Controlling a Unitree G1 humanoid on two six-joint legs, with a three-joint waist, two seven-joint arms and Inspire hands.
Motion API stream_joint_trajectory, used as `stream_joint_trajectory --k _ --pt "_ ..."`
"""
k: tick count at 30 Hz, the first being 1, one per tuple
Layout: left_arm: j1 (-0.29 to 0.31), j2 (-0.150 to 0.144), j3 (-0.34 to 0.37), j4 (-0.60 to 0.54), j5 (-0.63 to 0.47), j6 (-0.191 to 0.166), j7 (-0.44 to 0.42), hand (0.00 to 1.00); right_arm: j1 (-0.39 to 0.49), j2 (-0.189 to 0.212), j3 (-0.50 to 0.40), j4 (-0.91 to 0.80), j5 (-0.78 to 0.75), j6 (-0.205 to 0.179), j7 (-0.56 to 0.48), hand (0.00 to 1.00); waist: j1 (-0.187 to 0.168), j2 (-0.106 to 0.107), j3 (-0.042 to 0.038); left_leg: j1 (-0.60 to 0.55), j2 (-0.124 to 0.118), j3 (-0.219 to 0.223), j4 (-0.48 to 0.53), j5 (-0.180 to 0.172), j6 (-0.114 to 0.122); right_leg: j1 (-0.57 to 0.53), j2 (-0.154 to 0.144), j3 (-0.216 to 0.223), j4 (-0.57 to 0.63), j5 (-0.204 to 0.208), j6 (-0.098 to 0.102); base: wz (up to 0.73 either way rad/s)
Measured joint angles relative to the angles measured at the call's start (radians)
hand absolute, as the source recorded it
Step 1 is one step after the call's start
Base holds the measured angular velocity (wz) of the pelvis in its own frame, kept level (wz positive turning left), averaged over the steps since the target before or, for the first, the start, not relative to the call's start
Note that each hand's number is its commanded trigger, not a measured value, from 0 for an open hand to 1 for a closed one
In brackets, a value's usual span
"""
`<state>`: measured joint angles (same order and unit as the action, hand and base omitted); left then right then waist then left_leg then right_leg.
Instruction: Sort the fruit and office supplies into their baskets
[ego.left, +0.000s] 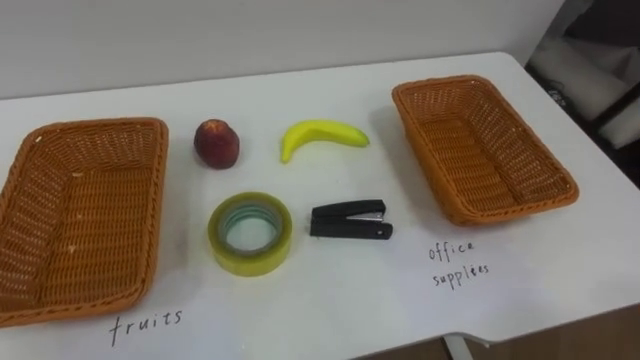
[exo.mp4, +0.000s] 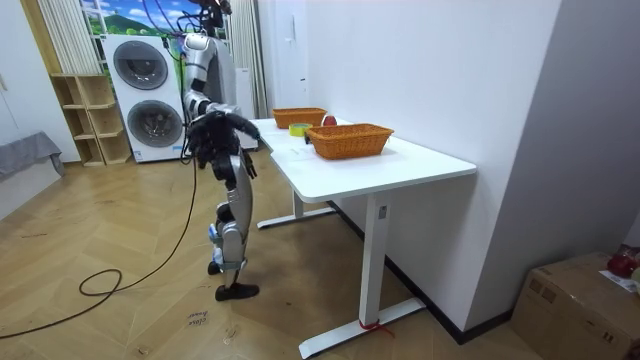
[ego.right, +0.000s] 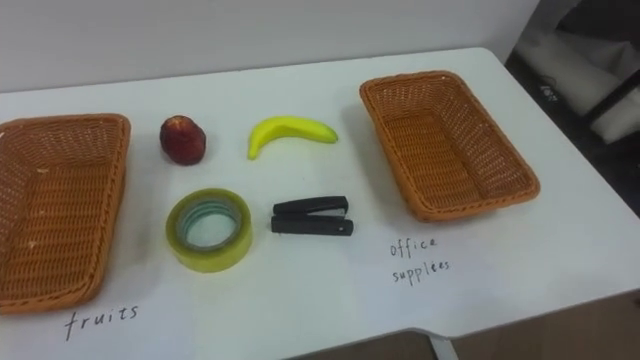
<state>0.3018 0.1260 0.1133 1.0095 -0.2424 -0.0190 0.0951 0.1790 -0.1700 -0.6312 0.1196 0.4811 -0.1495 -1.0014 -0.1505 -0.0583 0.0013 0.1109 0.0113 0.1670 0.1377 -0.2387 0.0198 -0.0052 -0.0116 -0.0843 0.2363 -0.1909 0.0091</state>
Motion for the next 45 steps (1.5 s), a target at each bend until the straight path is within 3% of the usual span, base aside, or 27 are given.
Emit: stream_joint_trajectory --k 4,8,15,20,25,32,35,40,45 --pt "0.006 0.001 0.001 0.013 0.000 -0.011 0.000 0.00 0.001 -0.004 0.021 -0.165 -0.137 -0.008 -0.015 0.00 0.014 -0.003 0.0000 -0.005 -0.001 -0.004 0.006 0.001 0.001 -0.002 -0.002 -0.005 0.000 -0.002 0.000 0.01" --pt "0.000 0.003 0.000 0.043 -0.001 -0.018 0.001 0.00 -0.005 -0.025 0.054 -0.224 -0.252 -0.022 -0.010 0.00 0.032 -0.009 -0.0012 -0.005 -0.001 -0.009 0.013 0.001 0.001 0.004 -0.005 -0.012 0.000 -0.002 0.000 0.06" --pt "-0.009 0.004 0.003 0.071 0.008 -0.034 -0.001 0.00 -0.073 -0.043 0.067 -0.304 -0.265 -0.024 0.034 0.00 0.051 -0.014 -0.0005 0.001 -0.001 -0.011 0.013 0.001 0.001 0.009 -0.005 -0.016 0.000 -0.002 0.000 0.00" --pt "-0.027 0.010 -0.003 0.086 0.011 -0.035 -0.001 0.00 -0.115 -0.056 0.125 -0.345 -0.381 -0.023 0.058 0.00 0.067 -0.020 0.0005 0.004 0.000 -0.011 0.015 0.001 0.001 0.012 -0.004 -0.016 0.003 -0.001 -0.001 0.00" --pt "-0.036 0.028 -0.020 0.107 0.019 -0.037 -0.003 0.00 -0.143 -0.079 0.210 -0.388 -0.493 -0.013 0.117 0.00 0.079 -0.024 -0.0010 0.002 0.000 -0.029 0.014 0.001 0.001 0.028 -0.004 -0.034 -0.018 0.004 -0.001 0.09" --pt "-0.040 0.037 -0.012 0.109 0.043 -0.039 -0.020 0.00 -0.151 -0.083 0.240 -0.432 -0.558 -0.012 0.192 0.00 0.124 -0.033 -0.0007 0.005 0.001 -0.043 0.014 0.001 0.001 0.041 -0.005 -0.058 -0.022 0.005 -0.001 0.07" --pt "-0.045 0.039 -0.017 0.111 0.067 -0.041 -0.020 0.00 -0.176 -0.084 0.274 -0.458 -0.596 -0.012 0.248 0.00 0.126 -0.033 -0.0002 0.002 0.000 -0.057 0.014 0.001 0.001 0.042 -0.005 -0.066 -0.033 0.005 -0.002 0.05" --pt "-0.048 0.042 -0.017 0.110 0.091 -0.047 -0.020 0.00 -0.200 -0.132 0.338 -0.460 -0.642 0.000 0.359 0.00 0.130 -0.038 0.0002 0.000 0.002 -0.065 0.014 0.001 0.001 0.045 -0.006 -0.083 -0.034 0.005 -0.002 0.07" --pt "-0.048 0.046 -0.016 0.110 0.091 -0.047 -0.020 0.00 -0.203 -0.156 0.338 -0.461 -0.645 0.022 0.454 0.00 0.136 -0.047 -0.0018 -0.004 0.002 -0.072 0.014 0.001 0.001 0.043 -0.006 -0.085 -0.035 0.005 -0.002 0.02"
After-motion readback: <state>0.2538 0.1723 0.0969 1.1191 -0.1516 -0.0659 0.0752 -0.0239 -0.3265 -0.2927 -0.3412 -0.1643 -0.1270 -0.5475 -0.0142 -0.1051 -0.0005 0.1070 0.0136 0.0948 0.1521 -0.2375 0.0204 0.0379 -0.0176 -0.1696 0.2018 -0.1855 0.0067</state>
